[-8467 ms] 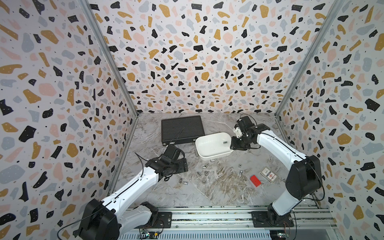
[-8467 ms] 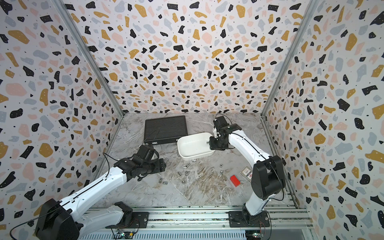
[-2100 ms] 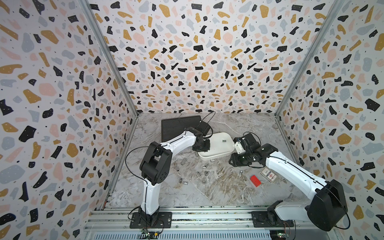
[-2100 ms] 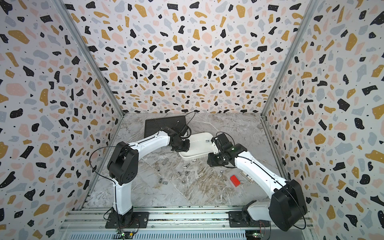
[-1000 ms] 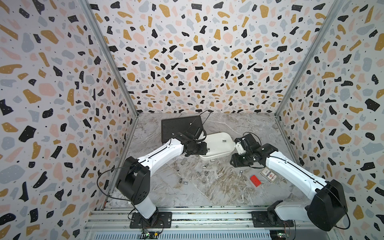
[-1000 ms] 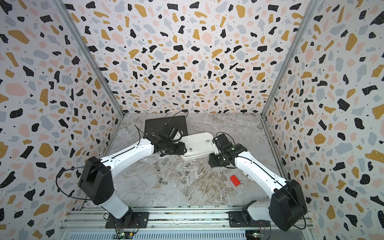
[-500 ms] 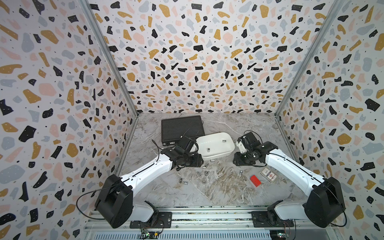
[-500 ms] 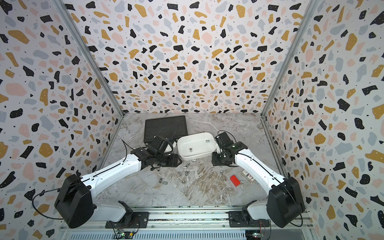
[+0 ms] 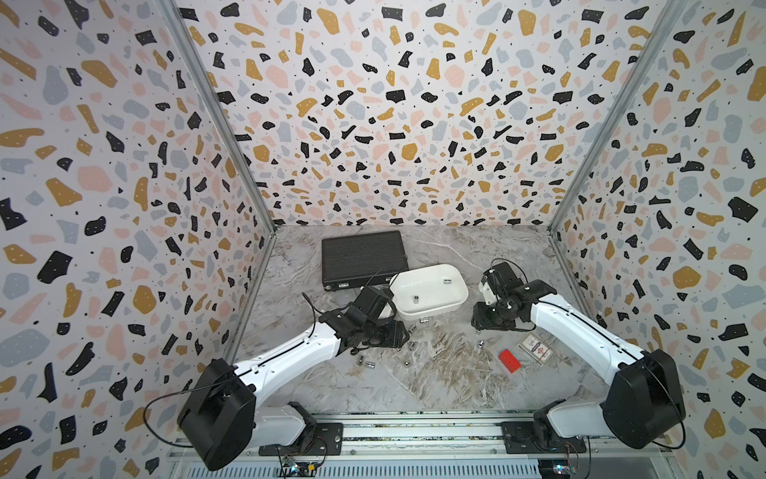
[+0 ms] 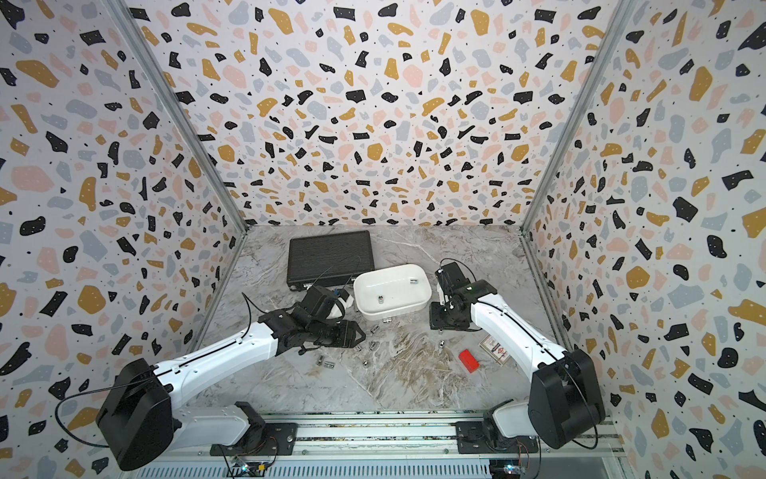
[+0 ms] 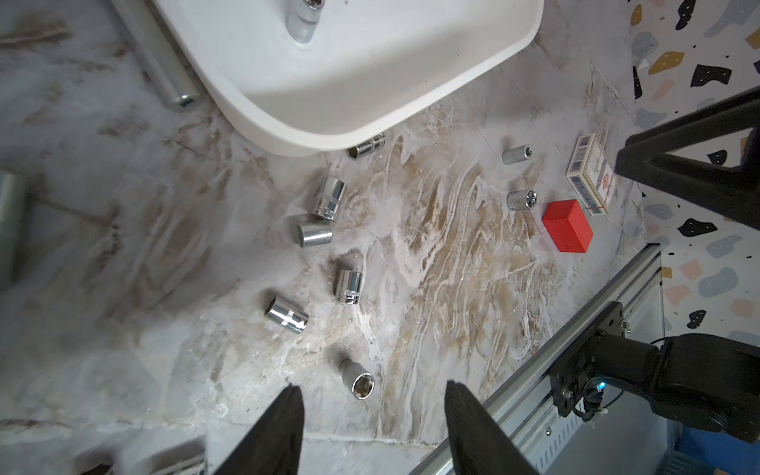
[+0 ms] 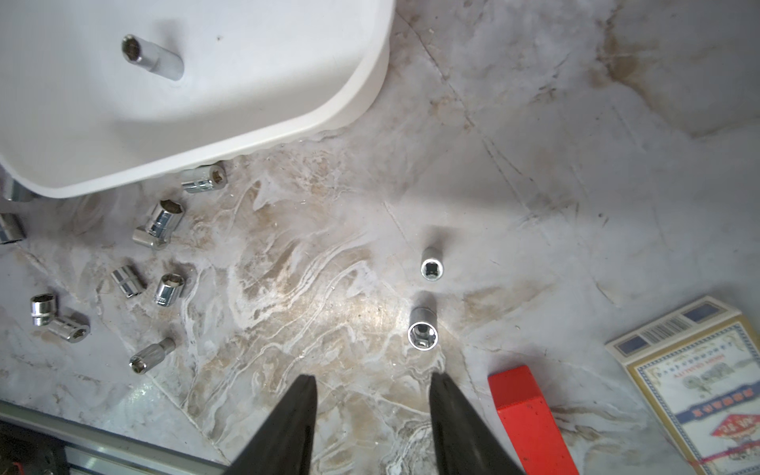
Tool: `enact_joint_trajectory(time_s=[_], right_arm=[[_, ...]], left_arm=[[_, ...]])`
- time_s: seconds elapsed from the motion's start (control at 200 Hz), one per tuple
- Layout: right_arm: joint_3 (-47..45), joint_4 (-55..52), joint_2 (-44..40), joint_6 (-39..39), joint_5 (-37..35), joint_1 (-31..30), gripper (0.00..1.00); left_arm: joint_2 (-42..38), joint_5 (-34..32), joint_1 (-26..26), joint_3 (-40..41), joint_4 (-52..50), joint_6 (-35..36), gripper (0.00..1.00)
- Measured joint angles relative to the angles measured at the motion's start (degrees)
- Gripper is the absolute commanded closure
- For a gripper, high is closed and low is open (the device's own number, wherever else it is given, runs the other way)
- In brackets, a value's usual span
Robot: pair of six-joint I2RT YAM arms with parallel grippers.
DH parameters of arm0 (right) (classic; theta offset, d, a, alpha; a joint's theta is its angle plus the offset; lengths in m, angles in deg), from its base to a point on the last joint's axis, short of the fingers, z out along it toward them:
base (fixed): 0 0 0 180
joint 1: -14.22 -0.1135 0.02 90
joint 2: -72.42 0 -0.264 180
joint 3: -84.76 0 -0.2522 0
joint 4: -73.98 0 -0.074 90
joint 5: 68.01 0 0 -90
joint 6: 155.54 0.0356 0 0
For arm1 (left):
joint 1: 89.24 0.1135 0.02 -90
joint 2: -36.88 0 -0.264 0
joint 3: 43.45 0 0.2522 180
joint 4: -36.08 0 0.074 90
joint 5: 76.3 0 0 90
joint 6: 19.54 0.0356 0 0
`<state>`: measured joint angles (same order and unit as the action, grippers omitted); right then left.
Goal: Put the socket on the desktop into the storage box
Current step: Pick up the socket head at the center of the board.
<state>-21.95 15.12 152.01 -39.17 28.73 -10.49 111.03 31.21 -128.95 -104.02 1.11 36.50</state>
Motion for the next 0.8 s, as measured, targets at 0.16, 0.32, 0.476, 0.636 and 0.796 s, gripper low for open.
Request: enact_joint_trajectory(time_s=[0.16,0.32,0.476,0.636,0.796], right_arm=[[0.00,-0.28,3.13,0.00,-0.39,0.59,0.50],[0.00,-0.31,6.10,-0.02,-0.74,0.87,0.50],[0.00,-0.31,8.72,-0.02,-0.96,0.96,0.50],[0.00,-0.22,10.93,-0.02,-1.11,1.16,0.50],[0.04,0.20,12.66,-0.02,-1.33,1.49,0.50]], left_arm=[[0.02,0.00,-1.31,0.33,1.29,-0.70,0.41],[0.59,-0.04,-2.93,0.39,2.95,-1.49,0.41],[1.44,-0.07,-4.15,0.39,3.61,-1.64,0.41],[1.53,-0.07,-4.57,0.39,3.98,-1.60,0.41],[1.79,-0.04,-4.83,0.39,4.68,-1.55,0.41]])
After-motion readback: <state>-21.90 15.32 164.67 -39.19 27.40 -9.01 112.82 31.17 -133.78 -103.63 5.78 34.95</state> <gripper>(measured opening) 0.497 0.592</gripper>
